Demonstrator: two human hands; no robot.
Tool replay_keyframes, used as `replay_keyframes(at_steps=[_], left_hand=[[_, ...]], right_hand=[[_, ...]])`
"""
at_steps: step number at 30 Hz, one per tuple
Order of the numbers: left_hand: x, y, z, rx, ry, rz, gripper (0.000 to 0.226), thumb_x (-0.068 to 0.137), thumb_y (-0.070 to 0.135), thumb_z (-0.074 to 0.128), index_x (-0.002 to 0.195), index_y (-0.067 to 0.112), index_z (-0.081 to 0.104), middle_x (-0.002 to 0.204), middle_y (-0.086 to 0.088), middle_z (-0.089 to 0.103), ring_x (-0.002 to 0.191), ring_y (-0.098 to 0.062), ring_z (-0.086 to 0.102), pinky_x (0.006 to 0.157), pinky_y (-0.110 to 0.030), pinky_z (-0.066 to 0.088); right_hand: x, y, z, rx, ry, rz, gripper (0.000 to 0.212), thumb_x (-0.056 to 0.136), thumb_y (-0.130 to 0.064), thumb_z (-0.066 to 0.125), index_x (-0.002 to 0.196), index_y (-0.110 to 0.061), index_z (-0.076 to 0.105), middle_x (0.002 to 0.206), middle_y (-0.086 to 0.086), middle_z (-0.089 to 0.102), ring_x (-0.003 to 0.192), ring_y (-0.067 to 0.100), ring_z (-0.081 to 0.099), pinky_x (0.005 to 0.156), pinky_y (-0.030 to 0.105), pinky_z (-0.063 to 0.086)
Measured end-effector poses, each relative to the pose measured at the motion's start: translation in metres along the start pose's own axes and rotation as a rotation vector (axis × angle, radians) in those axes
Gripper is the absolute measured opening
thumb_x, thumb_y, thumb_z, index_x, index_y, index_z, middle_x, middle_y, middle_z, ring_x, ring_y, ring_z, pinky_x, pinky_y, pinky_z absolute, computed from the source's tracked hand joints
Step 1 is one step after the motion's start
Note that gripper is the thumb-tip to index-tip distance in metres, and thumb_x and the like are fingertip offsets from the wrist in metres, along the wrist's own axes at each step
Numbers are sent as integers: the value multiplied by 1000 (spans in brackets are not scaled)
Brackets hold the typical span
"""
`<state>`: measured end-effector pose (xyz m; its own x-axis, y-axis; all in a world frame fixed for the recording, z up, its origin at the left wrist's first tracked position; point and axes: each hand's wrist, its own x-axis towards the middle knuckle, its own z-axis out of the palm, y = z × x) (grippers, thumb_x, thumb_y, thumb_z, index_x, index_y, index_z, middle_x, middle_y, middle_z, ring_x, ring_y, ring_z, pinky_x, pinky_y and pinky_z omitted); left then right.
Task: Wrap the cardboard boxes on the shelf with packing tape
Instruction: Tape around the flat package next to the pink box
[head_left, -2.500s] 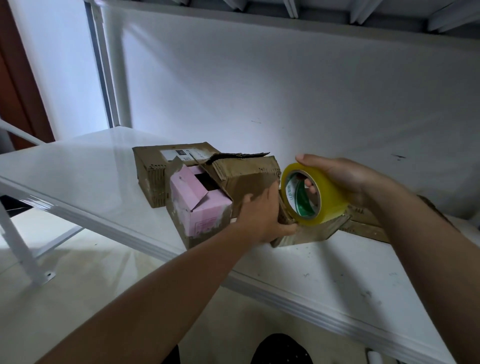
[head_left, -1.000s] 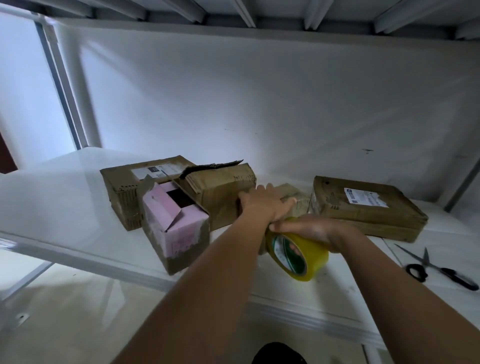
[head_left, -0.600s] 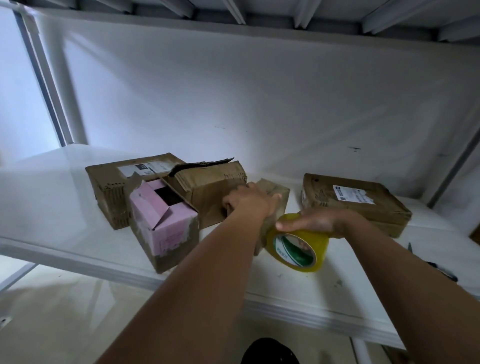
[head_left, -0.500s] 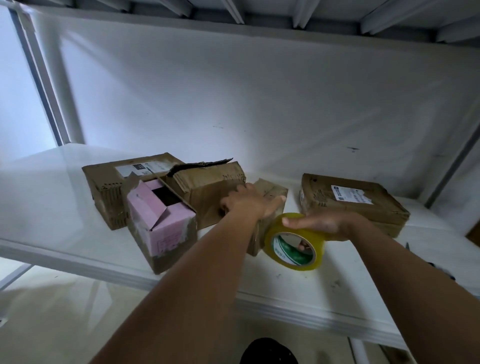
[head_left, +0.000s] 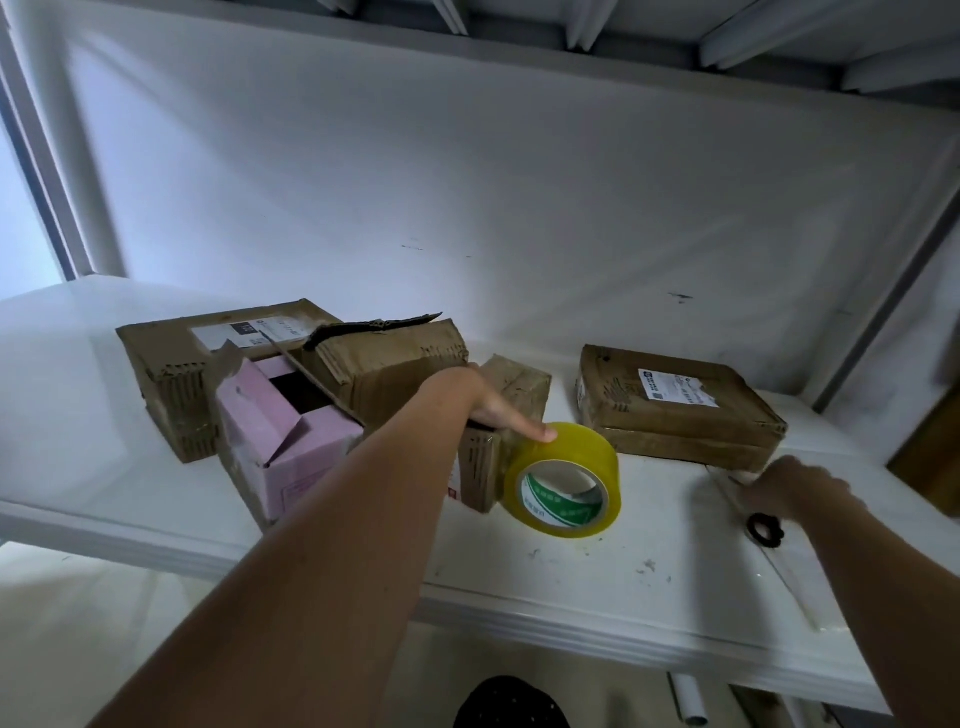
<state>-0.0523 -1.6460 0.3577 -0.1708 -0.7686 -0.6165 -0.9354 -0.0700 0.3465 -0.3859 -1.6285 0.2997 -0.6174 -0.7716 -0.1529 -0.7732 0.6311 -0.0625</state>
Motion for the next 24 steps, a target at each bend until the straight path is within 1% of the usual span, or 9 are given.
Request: replay_keyframes(at_steps=[4, 8, 12, 14, 16, 18, 20, 22, 24], left_hand=[[-1, 2, 2, 1, 23, -25, 107, 75, 71, 57, 154, 19, 5, 161, -11, 4, 146, -35, 9, 115, -50, 18], [-4, 2, 5, -25, 111, -39, 110, 74, 69, 60, 153, 16, 5, 160, -13, 6, 145, -36, 12, 113, -49, 21], [-6, 1, 7, -48, 152, -36, 113, 74, 68, 62, 153, 14, 3, 160, -14, 5, 145, -37, 12, 113, -49, 21], [-8, 1, 8, -49, 161, -35, 113, 75, 68, 60, 153, 13, -1, 160, -14, 1, 145, -37, 9, 113, -49, 20], [-10, 1, 8, -46, 167, -34, 114, 75, 68, 60, 153, 13, -4, 160, -13, -3, 145, -37, 6, 114, -48, 19], [-11, 1, 8, -32, 174, -32, 114, 75, 68, 59, 153, 13, -4, 160, -13, -4, 145, -37, 5, 114, -48, 18], [-11, 1, 8, -17, 181, -35, 115, 74, 70, 59, 153, 14, -3, 160, -14, -3, 145, -37, 5, 114, -48, 19], [-11, 2, 9, -12, 190, -35, 114, 74, 71, 59, 153, 14, 0, 160, -15, 0, 145, -38, 7, 114, -48, 20], [-12, 2, 10, -15, 195, -30, 113, 74, 70, 59, 153, 13, 1, 160, -15, 2, 145, -38, 9, 113, -48, 21]], right_hand=[[3, 10, 22, -35, -246, -34, 84, 83, -40, 64, 145, -1, 23, 144, 24, 37, 127, 38, 44, 107, 48, 37], [-6, -1, 22, -157, -96, -112, 66, 90, -37, 53, 144, -9, 28, 145, 19, 34, 130, 36, 41, 107, 45, 37], [-10, 4, 22, -138, 38, -21, 71, 87, -45, 55, 144, -15, 27, 145, 18, 33, 133, 37, 35, 108, 49, 30], [-5, 15, 24, -58, -12, 52, 82, 83, -53, 57, 145, -11, 24, 146, 21, 34, 134, 39, 33, 112, 49, 28], [3, 27, 29, 20, -119, 12, 82, 86, -57, 53, 145, -6, 28, 143, 23, 38, 130, 39, 40, 110, 47, 32], [3, 32, 31, 23, -84, -47, 74, 89, -58, 47, 143, -9, 34, 139, 20, 42, 124, 37, 45, 105, 44, 38], [-4, 28, 24, 46, -54, -43, 68, 83, -49, 60, 133, -9, 41, 124, 17, 52, 113, 34, 52, 96, 40, 46], [-11, 22, 11, 71, -152, -81, 54, 74, -39, 73, 112, -5, 53, 96, 12, 59, 91, 26, 58, 74, 30, 50], [-13, 18, -3, 108, -298, -87, 43, 70, -36, 79, 95, -7, 58, 84, 7, 56, 77, 19, 54, 59, 25, 42]])
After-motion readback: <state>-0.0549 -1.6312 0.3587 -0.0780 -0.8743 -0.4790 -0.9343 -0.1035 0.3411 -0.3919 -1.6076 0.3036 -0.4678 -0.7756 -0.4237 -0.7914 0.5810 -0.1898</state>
